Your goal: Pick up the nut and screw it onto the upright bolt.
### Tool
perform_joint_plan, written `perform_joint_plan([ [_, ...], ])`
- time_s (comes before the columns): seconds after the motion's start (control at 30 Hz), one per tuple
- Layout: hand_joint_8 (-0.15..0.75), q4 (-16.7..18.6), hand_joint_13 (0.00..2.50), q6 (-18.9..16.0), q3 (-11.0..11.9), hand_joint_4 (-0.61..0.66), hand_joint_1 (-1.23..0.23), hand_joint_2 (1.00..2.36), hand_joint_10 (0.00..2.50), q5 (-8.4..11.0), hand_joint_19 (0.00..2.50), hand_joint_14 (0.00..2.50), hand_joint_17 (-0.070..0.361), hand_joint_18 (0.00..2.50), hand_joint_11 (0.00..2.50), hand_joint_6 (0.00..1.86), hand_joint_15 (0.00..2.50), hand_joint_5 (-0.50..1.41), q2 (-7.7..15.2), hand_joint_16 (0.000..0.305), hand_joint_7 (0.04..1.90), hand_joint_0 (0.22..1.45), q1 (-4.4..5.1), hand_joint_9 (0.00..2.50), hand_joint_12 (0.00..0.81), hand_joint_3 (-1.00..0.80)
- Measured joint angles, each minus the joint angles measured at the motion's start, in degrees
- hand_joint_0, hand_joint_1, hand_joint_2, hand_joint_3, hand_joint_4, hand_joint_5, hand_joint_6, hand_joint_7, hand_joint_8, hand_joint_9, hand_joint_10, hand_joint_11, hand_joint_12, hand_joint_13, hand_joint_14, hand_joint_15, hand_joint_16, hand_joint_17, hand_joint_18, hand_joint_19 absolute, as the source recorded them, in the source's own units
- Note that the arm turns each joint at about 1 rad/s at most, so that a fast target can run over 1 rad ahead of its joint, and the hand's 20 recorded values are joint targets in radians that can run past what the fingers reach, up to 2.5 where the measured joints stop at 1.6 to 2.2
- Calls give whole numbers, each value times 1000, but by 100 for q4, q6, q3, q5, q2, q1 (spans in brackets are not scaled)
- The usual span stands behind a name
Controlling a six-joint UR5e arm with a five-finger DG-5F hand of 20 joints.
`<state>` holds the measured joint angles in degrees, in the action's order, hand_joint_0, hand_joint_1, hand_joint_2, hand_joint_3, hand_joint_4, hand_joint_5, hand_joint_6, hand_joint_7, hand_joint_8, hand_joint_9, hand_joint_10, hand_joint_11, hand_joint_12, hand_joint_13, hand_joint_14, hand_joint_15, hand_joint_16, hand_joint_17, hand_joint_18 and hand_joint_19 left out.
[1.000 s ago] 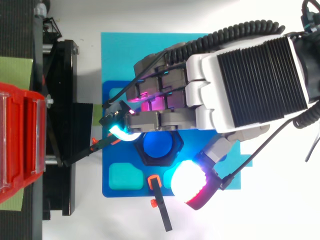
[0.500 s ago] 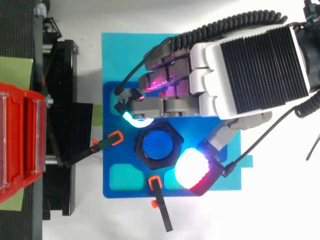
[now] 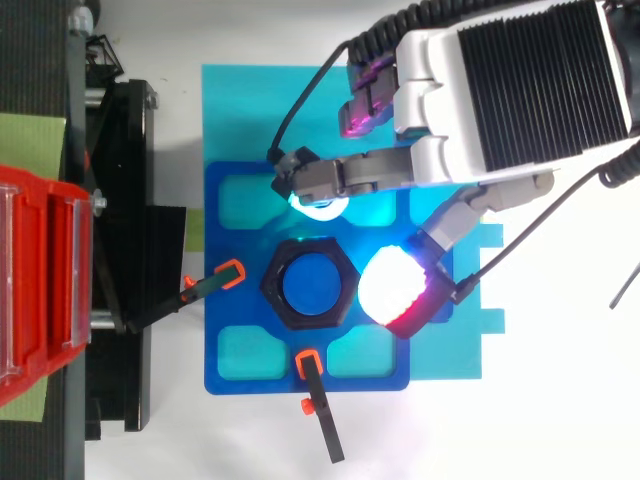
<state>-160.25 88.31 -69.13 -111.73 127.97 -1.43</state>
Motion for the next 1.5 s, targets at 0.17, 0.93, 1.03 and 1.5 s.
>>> perform_joint_plan([
  [0.17,215,16,1188,6,1,165,-216,1000,12,-86,440,1,32,1006,268,502,48,41,-1,14,1358,526,-56,1643,122,-500],
  [0.93,143,170,384,2,300,210,-109,1000,0,-370,0,0,52,62,0,501,0,-97,1,23,621,482,-48,751,206,-500],
  [1.03,149,187,316,-3,238,195,-87,1000,0,-305,0,0,53,0,0,501,0,-107,1,24,615,478,6,669,223,-500],
  [1.5,157,705,221,-188,-133,166,-56,1000,0,-101,0,0,62,0,0,502,0,-95,2,27,688,475,83,527,251,-500],
])
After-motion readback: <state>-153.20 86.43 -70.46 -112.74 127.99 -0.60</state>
